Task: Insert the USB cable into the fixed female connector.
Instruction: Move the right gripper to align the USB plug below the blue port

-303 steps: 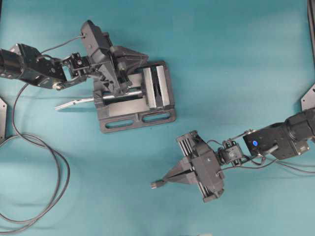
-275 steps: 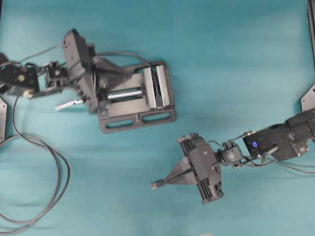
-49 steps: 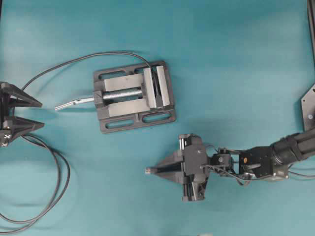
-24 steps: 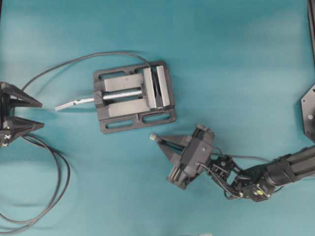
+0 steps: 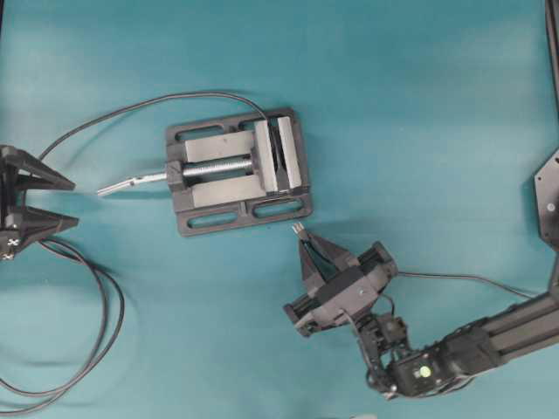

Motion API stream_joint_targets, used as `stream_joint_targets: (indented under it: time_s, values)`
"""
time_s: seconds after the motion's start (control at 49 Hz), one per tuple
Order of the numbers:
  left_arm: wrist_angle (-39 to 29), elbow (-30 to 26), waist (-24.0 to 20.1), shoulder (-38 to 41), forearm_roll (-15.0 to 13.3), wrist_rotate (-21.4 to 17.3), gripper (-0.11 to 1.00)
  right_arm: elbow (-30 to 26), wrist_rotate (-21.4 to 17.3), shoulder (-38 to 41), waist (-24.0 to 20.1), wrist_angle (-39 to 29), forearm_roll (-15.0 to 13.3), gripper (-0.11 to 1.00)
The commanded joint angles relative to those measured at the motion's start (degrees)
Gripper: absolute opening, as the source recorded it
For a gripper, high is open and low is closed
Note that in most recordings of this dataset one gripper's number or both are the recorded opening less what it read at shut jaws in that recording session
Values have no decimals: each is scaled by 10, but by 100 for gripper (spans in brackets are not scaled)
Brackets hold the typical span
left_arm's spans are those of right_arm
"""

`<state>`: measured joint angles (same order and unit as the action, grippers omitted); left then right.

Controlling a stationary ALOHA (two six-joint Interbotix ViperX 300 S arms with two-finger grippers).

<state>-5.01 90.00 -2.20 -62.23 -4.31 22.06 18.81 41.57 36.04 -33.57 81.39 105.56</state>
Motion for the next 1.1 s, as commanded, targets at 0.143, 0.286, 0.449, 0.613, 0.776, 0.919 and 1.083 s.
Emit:
stream_joint_targets:
  time_s: [0.143,0.286,0.449,0.613,0.776,0.919,1.083]
  values:
    - [4,-6,-2,4,2,8,99,-45,2,10,1,33,18,20]
    - [3,-6,-2,4,2,8,99,-59,2,13,5,53,31,20]
    - [3,-6,-2,4,2,8,99,-72,2,15,7,72,35,20]
    - [3,-6,-2,4,2,8,99,-90,3,22,11,80,45,20]
    - [3,-6,-2,4,2,7,99,-106,3,28,17,91,45,20]
    - [3,-6,-2,4,2,7,99,-120,5,28,22,98,45,20]
    - [3,-6,-2,4,2,8,99,-140,15,28,29,105,49,20]
